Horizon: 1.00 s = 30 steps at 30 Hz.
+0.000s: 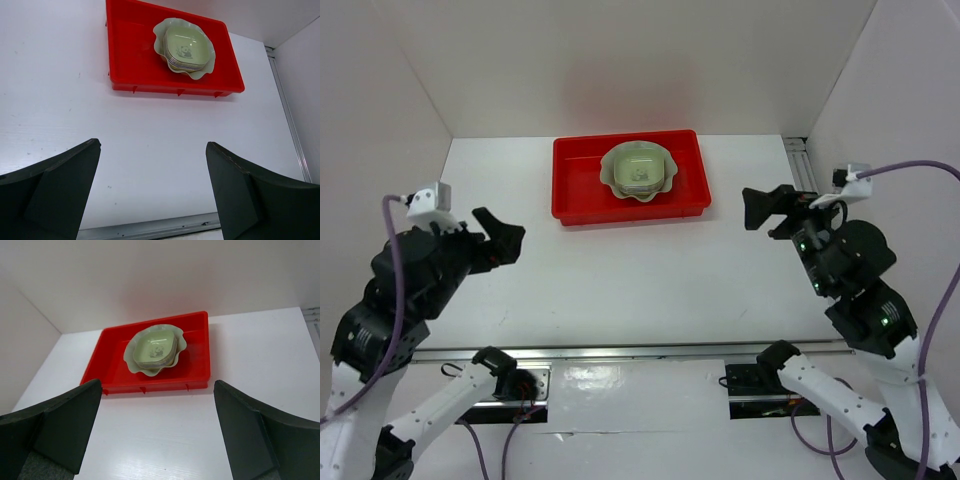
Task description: Place the plates into the plastic bin on the countertop
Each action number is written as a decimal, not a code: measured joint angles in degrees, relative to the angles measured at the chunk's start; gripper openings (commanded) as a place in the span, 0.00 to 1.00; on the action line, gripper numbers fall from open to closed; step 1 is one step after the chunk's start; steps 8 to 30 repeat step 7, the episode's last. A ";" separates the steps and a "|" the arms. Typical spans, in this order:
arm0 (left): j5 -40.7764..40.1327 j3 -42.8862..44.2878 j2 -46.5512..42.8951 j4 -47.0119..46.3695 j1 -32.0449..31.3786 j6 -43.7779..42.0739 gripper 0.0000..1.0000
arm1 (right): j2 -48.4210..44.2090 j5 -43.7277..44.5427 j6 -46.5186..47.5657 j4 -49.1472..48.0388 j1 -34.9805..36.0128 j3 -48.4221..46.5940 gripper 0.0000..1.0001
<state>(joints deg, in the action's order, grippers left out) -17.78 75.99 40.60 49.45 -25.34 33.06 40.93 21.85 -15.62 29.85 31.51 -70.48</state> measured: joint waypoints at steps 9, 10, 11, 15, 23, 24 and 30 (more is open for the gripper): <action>-0.66 1.81 -3.19 5.27 0.00 -1.27 1.00 | -3.93 0.04 -0.04 0.42 0.22 1.18 1.00; -0.66 1.81 -3.19 5.27 0.00 -1.27 1.00 | -3.93 0.04 -0.04 0.42 0.22 1.18 1.00; -0.66 1.81 -3.19 5.27 0.00 -1.27 1.00 | -3.93 0.04 -0.04 0.42 0.22 1.18 1.00; -0.66 1.81 -3.19 5.27 0.00 -1.27 1.00 | -3.93 0.04 -0.04 0.42 0.22 1.18 1.00; -0.66 1.81 -3.19 5.27 0.00 -1.27 1.00 | -3.93 0.04 -0.04 0.42 0.22 1.18 1.00; -0.66 1.81 -3.19 5.27 0.00 -1.27 1.00 | -3.93 0.04 -0.04 0.42 0.22 1.18 1.00; -0.66 1.81 -3.19 5.27 0.00 -1.27 1.00 | -3.93 0.04 -0.04 0.42 0.22 1.18 1.00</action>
